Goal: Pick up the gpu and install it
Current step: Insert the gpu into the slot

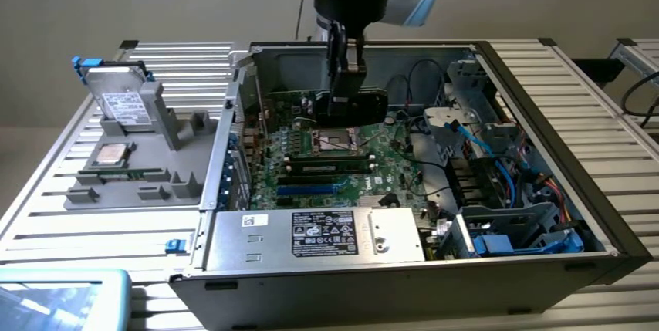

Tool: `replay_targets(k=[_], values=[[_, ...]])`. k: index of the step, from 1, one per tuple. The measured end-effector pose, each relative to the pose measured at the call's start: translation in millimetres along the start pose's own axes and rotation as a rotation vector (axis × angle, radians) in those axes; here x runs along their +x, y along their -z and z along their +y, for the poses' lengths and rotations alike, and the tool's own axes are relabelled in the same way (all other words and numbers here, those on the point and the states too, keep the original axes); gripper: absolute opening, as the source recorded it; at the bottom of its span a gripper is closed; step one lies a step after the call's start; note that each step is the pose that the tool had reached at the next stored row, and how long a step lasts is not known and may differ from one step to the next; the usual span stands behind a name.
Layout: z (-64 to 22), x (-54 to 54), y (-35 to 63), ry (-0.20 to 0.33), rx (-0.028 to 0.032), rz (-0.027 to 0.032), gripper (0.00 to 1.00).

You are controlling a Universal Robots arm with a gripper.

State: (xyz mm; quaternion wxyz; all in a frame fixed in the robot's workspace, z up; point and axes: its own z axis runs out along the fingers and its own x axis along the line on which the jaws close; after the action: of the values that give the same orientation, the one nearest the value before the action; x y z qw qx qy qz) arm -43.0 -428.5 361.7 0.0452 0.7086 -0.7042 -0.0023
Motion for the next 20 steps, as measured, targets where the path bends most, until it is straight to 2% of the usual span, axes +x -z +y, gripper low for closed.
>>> replay_targets(k=[9, 17, 20], values=[[9.2, -0.9, -14.5, 0.000, -0.0002, 0.0015, 0.28], [10.0, -1.0, -29.2, 0.000, -0.0005, 0.0016, 0.28], [10.4, 1.0, -34.2, 0.000, -0.0030, 0.0018, 0.28]])
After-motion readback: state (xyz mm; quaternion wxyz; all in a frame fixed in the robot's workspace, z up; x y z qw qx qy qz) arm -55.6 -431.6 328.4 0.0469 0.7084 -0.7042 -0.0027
